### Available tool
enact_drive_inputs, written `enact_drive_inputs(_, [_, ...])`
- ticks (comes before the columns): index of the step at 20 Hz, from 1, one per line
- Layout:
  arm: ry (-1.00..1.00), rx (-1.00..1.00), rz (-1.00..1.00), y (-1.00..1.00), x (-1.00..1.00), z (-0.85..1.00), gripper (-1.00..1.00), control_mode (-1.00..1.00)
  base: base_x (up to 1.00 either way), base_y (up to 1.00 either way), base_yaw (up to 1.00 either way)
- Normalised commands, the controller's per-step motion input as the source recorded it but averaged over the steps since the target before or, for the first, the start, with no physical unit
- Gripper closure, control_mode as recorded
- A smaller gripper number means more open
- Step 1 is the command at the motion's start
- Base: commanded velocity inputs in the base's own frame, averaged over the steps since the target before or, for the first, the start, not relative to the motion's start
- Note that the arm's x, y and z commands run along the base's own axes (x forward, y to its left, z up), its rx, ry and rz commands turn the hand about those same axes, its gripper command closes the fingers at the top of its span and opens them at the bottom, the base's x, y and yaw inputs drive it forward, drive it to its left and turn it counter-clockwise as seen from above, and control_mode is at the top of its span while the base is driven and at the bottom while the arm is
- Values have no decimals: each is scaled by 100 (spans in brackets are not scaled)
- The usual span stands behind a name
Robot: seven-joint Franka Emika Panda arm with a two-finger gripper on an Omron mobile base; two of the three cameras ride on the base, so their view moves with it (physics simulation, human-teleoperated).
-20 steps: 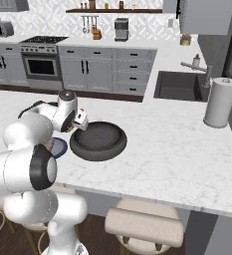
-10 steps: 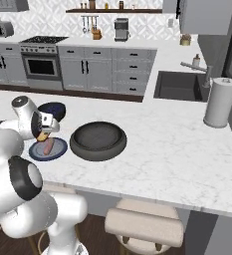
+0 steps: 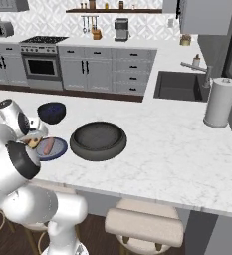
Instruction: Place one bun and one sausage from the bowl on each plate.
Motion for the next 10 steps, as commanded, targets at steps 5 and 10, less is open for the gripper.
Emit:
enact_drive_inputs(5, [9,-1,0,0,0,-66,-100,-100,0,0,0])
enact_drive_inputs(10, [0,0,0,-7,1,-21,-100,-100,0,0,0])
